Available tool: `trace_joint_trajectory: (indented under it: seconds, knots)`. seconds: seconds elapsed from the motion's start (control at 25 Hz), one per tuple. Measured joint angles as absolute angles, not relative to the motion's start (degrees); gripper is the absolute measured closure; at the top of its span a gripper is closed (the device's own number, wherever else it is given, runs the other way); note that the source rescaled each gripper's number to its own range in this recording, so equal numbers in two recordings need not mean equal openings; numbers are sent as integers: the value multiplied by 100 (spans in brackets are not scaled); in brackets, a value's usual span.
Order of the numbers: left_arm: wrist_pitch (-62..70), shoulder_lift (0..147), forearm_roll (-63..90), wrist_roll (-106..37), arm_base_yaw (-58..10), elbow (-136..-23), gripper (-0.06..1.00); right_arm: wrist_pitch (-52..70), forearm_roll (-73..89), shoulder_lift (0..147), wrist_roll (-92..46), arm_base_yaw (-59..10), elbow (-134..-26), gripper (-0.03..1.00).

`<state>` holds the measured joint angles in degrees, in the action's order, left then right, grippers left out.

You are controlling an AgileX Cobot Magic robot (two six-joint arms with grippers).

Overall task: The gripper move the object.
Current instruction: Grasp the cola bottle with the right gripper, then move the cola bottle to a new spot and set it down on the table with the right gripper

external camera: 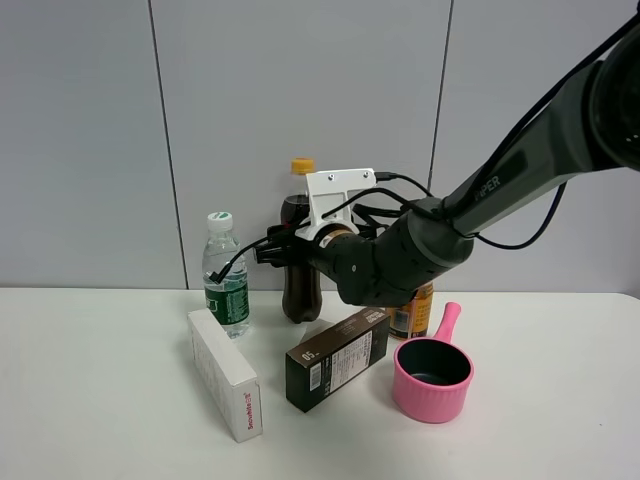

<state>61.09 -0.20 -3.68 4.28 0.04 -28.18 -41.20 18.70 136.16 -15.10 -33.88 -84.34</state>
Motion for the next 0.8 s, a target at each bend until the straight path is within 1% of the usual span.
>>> trace_joint_trajectory:
  seconds: [0.04,0.48,0.8]
  knots:
    - [6109,-20,-368,428,4,-2818,-6,-4122,1870,13616,-1510,-3389,-8434,96]
    - [6109,-20,-368,428,4,-2818,-6,-4008,1848,13544,-1868,-3389,-8434,96]
    - [6109,-20,-368,428,4,-2818,-6,-2723,1790,12917,-1914,-3389,-8415,96]
